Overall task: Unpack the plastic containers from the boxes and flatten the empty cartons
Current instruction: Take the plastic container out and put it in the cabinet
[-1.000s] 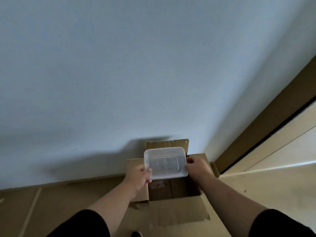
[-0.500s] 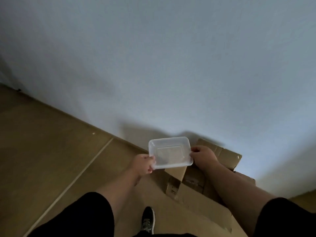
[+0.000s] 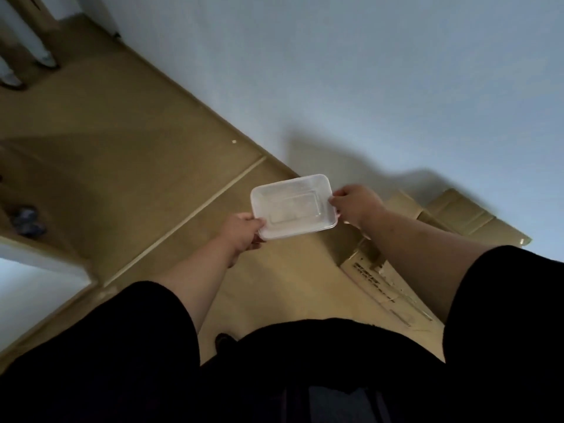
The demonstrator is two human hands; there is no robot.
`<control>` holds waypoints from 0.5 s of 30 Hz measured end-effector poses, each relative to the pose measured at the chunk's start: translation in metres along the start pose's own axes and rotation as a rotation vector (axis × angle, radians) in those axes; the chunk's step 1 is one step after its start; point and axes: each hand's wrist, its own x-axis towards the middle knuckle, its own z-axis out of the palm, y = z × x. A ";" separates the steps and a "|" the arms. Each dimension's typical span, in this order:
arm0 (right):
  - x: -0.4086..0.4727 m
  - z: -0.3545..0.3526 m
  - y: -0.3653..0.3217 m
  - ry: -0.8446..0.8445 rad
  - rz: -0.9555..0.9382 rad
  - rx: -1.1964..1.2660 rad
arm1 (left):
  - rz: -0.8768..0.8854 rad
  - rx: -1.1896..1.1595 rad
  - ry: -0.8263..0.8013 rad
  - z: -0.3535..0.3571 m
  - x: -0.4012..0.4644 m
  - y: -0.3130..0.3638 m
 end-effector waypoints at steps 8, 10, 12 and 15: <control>0.004 0.123 -0.147 -0.165 -0.095 0.017 | 0.002 -0.055 0.172 -0.179 0.005 -0.007; 0.007 0.150 -0.184 -0.204 -0.139 0.024 | 0.007 -0.079 0.247 -0.219 0.005 -0.006; 0.010 0.176 -0.216 -0.244 -0.182 0.033 | 0.003 -0.110 0.316 -0.255 0.003 -0.004; 0.018 0.209 -0.261 -0.300 -0.253 0.022 | -0.022 -0.156 0.386 -0.299 0.001 -0.004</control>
